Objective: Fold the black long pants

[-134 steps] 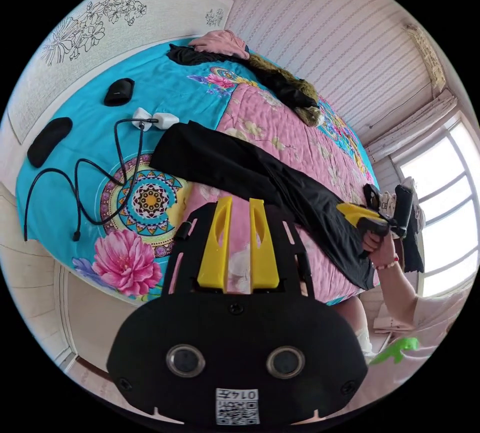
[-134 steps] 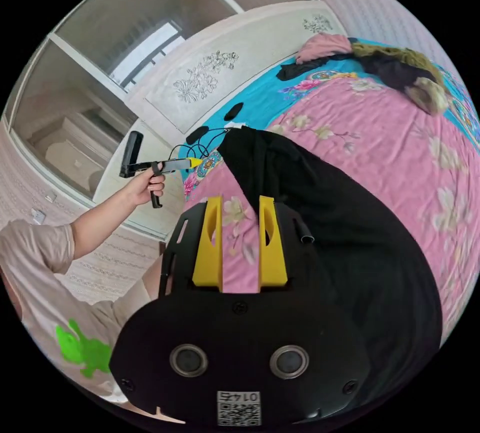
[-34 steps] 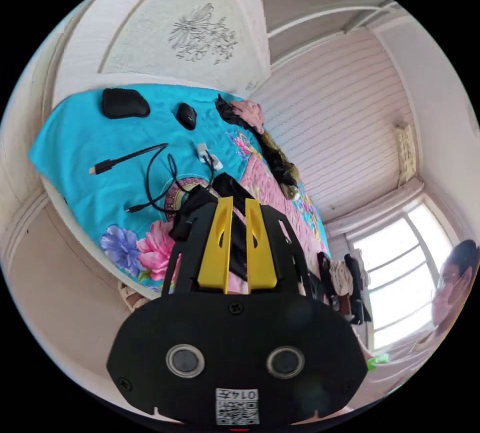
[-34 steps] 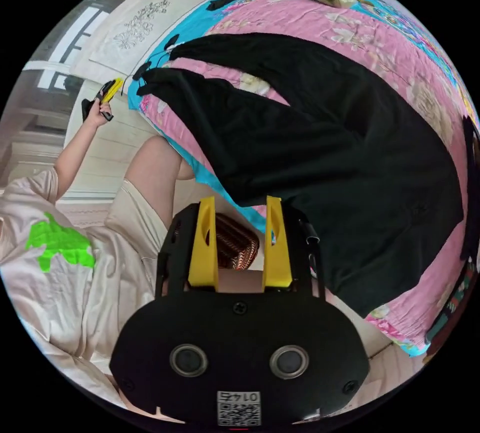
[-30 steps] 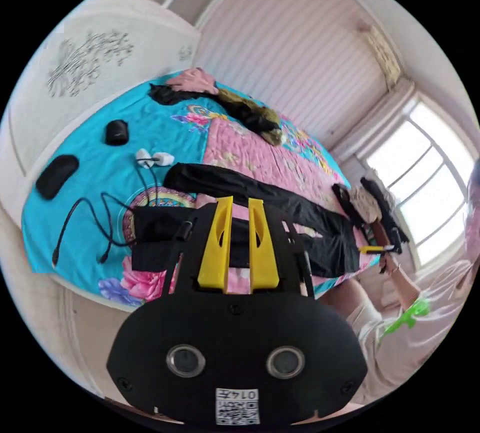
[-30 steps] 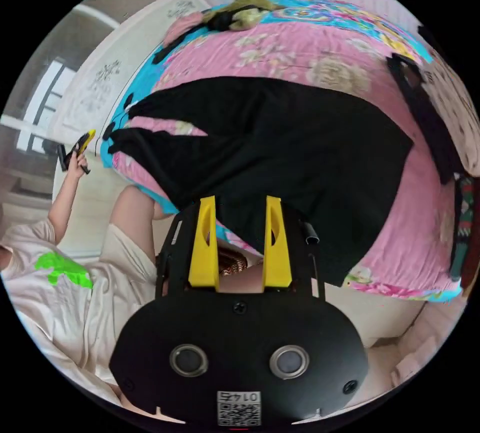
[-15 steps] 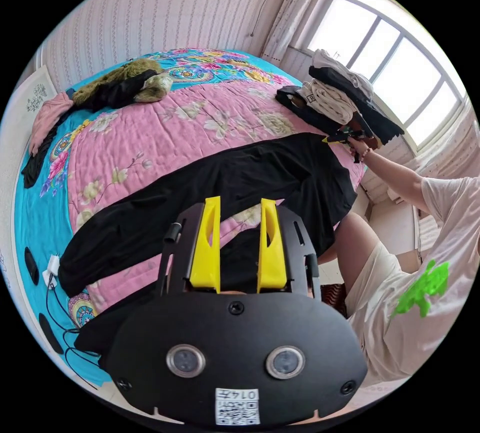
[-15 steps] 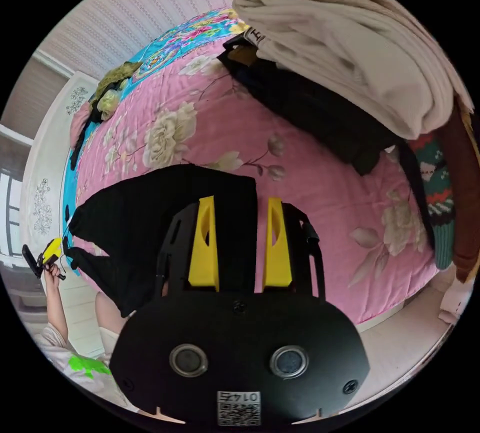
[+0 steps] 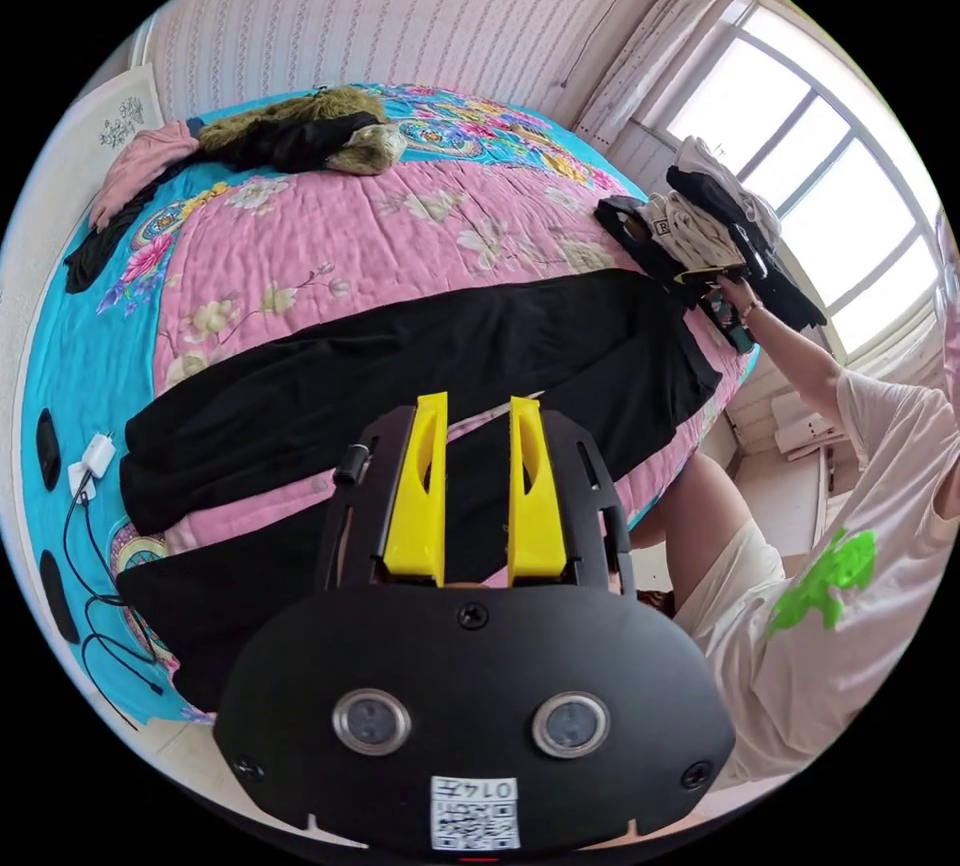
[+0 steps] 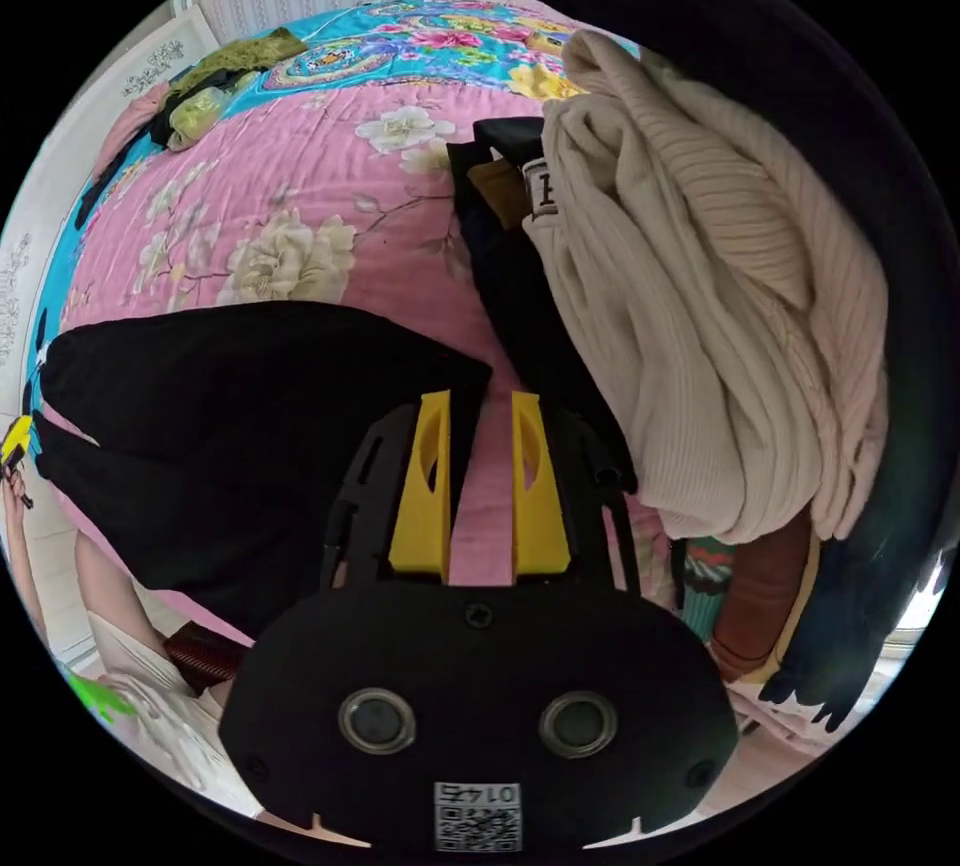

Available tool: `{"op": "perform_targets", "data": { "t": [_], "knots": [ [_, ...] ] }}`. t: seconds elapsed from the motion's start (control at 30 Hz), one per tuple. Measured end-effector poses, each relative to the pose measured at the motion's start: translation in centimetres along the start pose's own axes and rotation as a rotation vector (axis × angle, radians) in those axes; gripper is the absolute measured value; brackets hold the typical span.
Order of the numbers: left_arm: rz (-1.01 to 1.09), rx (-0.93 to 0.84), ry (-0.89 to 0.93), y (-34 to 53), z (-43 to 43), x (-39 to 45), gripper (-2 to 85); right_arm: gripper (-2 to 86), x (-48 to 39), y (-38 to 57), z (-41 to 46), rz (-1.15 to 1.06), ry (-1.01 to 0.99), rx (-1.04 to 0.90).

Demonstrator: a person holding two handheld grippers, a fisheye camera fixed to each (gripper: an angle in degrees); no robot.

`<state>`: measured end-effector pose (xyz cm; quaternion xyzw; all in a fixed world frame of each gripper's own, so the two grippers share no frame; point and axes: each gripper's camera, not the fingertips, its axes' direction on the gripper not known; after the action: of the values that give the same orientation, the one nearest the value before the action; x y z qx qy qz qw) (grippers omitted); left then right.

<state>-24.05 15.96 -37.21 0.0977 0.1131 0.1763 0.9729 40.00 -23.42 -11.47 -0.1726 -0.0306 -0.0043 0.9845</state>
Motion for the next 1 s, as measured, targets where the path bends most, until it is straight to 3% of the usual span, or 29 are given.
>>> {"op": "perform_targets", "data": {
  "t": [0.17,0.4,0.47,0.63,0.8,1.0],
  "knots": [
    [-0.045,0.053,0.023,0.4,-0.8,-1.5,9.8,11.2,0.4,8.1,-0.5,0.076,-0.221,0.05],
    [-0.106,0.1,0.023,2.0,-2.6,-3.3,9.5,11.7,-0.7,17.6,4.9,0.367,-0.446,-0.014],
    [-0.142,0.117,0.008,2.6,-3.4,-4.3,9.3,6.4,-1.4,17.4,5.1,0.375,-0.388,0.009],
    [-0.221,0.155,-0.021,4.1,-6.0,-7.0,9.5,3.6,0.1,18.4,4.1,0.43,-0.381,0.043],
    [-0.306,0.188,-0.1,6.3,-9.0,-10.8,10.0,7.2,0.3,18.0,9.6,0.464,-0.362,-0.128],
    [-0.472,0.251,-0.201,9.9,-13.3,-17.9,10.0,10.7,-3.4,15.4,7.6,0.497,-0.191,-0.062]
  ]
}}
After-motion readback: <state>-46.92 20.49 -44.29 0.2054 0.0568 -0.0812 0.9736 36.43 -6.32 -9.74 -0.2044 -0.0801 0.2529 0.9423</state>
